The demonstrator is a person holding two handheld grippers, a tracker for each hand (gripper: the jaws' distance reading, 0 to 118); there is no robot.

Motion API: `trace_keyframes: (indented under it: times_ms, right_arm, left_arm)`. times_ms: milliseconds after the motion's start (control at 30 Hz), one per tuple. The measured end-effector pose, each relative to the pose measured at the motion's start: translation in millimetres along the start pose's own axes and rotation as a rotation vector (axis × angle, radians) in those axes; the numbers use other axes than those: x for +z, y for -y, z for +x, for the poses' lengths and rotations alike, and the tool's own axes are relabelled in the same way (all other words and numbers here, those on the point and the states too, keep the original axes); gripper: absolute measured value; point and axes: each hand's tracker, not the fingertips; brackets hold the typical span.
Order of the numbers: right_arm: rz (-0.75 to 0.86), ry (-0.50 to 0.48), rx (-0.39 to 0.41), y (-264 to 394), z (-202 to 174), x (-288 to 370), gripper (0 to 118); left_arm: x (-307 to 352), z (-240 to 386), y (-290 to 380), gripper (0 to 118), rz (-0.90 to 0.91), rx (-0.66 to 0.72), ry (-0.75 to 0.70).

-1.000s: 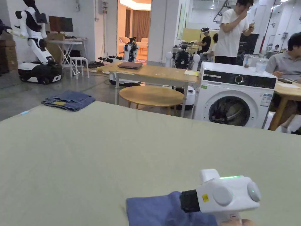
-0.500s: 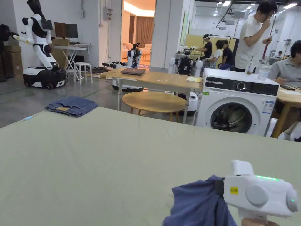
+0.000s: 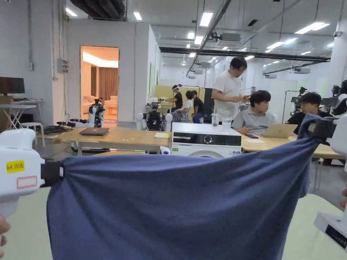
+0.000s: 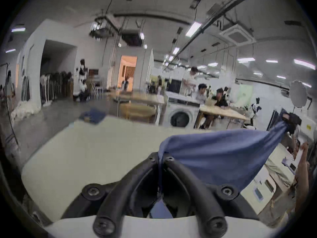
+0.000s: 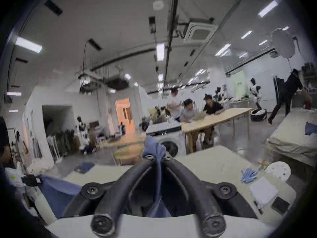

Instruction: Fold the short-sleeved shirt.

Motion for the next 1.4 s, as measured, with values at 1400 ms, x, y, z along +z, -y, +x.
trace_keyframes:
  times_ms: [1400]
  right_arm:
    - [0.094,0.08,0.145,10.7,7.5,-167.9,1]
  left_arm:
    - [-213.1,31.7,-107.7,0,0.242,0.016,-0.007]
